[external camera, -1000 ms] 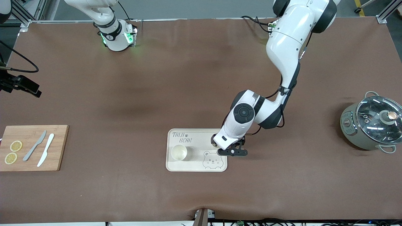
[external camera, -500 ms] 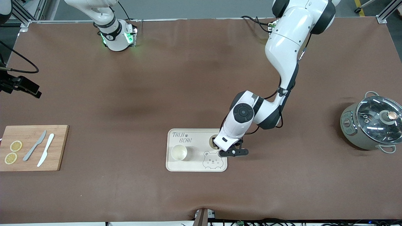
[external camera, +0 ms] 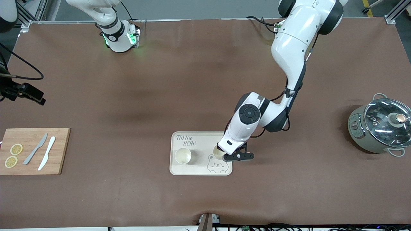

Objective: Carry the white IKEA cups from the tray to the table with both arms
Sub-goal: 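Close the left gripper on the white cup's rim, then lift the cup off the tray and carry it toward the pot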

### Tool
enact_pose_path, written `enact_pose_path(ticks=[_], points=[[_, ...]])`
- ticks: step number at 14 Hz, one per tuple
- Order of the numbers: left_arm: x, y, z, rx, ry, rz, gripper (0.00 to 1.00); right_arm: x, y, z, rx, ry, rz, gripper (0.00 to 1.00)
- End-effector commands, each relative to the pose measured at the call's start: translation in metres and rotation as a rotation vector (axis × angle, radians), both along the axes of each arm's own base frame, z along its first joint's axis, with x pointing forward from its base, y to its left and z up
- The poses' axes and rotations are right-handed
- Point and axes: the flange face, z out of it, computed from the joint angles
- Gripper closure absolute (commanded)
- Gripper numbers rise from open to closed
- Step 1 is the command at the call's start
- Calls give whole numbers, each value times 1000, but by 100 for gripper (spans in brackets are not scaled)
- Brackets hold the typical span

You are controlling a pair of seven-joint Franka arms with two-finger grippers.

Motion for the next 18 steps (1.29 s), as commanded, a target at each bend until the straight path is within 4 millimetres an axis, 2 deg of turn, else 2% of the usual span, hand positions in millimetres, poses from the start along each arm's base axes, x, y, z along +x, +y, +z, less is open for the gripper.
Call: enact_pose_path(ticks=[1,2,3,4,7,8,10,12,14,16,17,18], points=[[1,12,44,21,-3,28,100,4,7,1,6,1,15,0],[2,20,63,33,7,33,100,4,10,3,-4,-5,23,0],[6,35,82,40,14,51,100,8,12,-4,-17,-1,25,0],[5,43,103,46,14,42,100,12,5,-14,-6,28,13,0],[-5,101,139,87,27,-26,100,-8,2,-1,-15,116,3,0],[-11,124,143,103,32,-68,100,-10,-5,9,-15,99,-8,0],[-25,164,149,122,29,-124,100,-16,-47,14,4,104,13,0],[-45,198,140,133,-1,-177,100,-21,-87,19,15,102,191,0],[-67,226,114,133,-69,-215,100,-28,-120,15,30,118,424,0],[-84,249,77,136,-136,-255,100,-27,-123,15,27,111,404,0],[-88,259,60,138,-167,-272,100,-21,-118,15,16,81,306,0],[-88,270,44,141,-190,-277,100,-10,-103,20,-1,10,223,0]])
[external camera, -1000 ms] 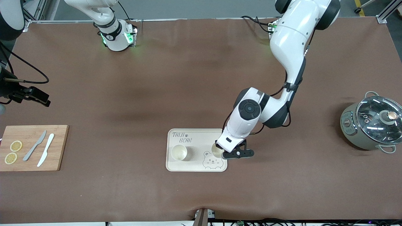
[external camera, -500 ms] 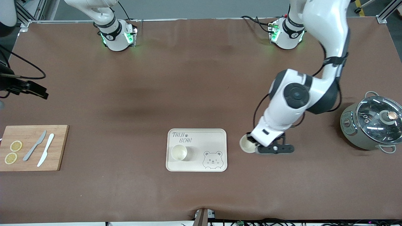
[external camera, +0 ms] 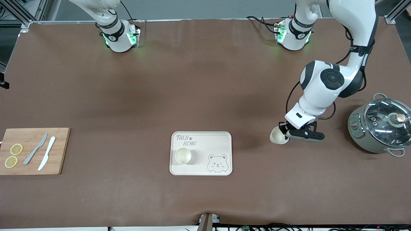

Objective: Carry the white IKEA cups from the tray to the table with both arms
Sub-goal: 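Lift the cup off the tray and carry it toward the pot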

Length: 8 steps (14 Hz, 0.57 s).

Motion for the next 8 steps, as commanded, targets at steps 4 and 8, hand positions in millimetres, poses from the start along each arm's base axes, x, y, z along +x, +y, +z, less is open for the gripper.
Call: enact_pose_path(ticks=[4,8], points=[[-11,41,-48,23,-72,-56,100,57,156,-15,137,-158,-418,0],[-8,49,-68,21,-90,-52,100,90,272,-75,167,-156,-601,0]])
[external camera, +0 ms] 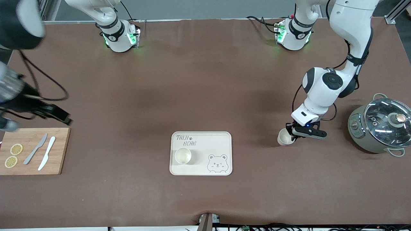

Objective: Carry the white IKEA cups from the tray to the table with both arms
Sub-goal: 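Lift the cup off the tray and carry it toward the pot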

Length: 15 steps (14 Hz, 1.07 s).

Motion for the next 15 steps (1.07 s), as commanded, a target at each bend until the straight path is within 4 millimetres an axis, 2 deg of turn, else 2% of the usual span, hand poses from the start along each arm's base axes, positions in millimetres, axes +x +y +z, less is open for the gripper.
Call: enact_pose_path(ticks=[1,3,7,8,9,12,15], points=[[4,11,-7,2,-29,-2,100,25,39,-39,32,-8,-114,0],[5,12,-15,3,-33,-6,100,41,64,-64,33,6,-117,0],[7,11,-18,1,-43,-7,100,59,137,-112,50,4,-152,0],[9,11,-16,3,-48,-14,51,62,149,-123,51,6,-154,0],[11,10,-24,11,-43,-36,1,64,158,-136,49,12,-152,0],[14,11,-22,7,-46,-28,0,69,181,-172,30,-19,-119,0],[16,10,-3,-9,-62,3,0,75,192,-201,41,-50,-110,0]])
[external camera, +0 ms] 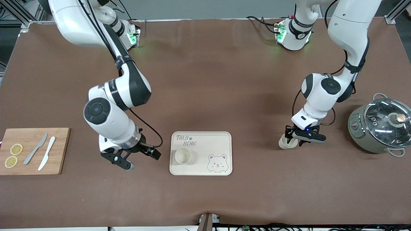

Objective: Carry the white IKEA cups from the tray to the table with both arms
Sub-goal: 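Set the cup down with the left gripper while the right gripper reaches the tray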

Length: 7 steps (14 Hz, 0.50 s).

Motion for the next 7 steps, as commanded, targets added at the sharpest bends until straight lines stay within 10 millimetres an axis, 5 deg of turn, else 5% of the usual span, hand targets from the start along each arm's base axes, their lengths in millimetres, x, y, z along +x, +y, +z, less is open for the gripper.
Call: enact_pose_path(ticks=[1,5,7], points=[[3,0,24,-12,-6,20,0,10,9,-16,-5,-32,-9,0],[8,-4,78,6,92,35,0,9,23,-46,-21,-48,16,0],[28,-7,126,29,189,37,0,8,27,-56,-30,-38,25,0]])
